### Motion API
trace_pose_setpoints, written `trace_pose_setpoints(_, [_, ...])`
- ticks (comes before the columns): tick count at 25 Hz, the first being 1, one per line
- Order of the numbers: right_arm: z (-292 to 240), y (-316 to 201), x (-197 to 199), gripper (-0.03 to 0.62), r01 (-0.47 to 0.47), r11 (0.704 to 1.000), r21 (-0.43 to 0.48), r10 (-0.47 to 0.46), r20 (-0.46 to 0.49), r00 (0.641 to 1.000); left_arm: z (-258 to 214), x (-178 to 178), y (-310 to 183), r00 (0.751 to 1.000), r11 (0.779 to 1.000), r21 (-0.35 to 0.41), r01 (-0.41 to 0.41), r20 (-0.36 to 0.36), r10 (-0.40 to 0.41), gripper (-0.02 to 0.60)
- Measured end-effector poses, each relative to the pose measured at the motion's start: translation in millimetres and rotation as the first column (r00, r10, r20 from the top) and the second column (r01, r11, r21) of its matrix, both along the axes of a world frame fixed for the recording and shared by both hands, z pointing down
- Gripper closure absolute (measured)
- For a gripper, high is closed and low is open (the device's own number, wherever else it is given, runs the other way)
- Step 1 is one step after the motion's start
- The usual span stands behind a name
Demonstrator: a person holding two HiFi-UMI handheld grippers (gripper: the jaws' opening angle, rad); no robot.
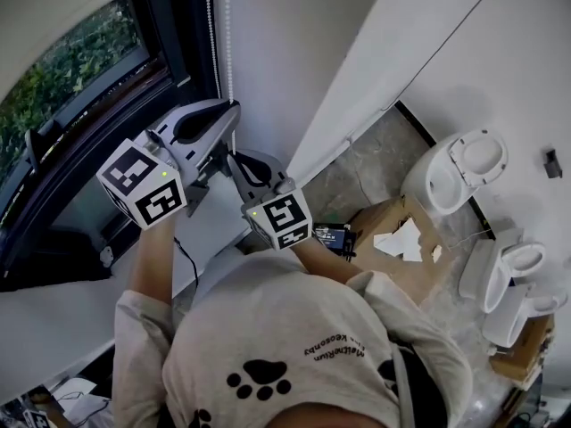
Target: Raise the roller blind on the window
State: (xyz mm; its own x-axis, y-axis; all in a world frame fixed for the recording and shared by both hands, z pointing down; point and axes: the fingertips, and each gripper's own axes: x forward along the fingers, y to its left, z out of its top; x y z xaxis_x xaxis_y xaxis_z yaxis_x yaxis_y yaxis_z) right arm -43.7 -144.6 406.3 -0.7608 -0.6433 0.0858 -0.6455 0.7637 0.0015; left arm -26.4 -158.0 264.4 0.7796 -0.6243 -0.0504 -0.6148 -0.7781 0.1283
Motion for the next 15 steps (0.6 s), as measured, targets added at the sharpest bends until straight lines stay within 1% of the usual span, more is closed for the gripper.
trace_pose_setpoints(3, [24.2,0.0,0.7,0.583,0.001,1.0,-0.021,-0.002,-0.04,0.999,23.4,-0.2,1.5,1.0,1.0,-0.017,0.014,-0.004,-0.014,0.572])
trace_pose_setpoints(7, [55.6,1.3,1.7,0.583,0.0,0.999,-0.051,-0.004,-0.086,0.996,54.4,1.9,5.2,1.0,0.999,-0.044,0.008,-0.018,-0.008,0.573])
trace_pose_setpoints(10, [77.6,2.1,2.5,0.583,-0.002,0.995,-0.096,-0.008,-0.103,0.995,75.9,3.4,9.0,0.999,0.997,-0.073,0.001,-0.031,-0.004,0.574])
trace_pose_setpoints(15, [106.3,3.2,-0.4,0.583,0.005,0.99,-0.143,-0.027,-0.151,0.988,104.5,1.2,8.5,0.999,0.993,-0.115,0.018,-0.037,-0.022,0.573])
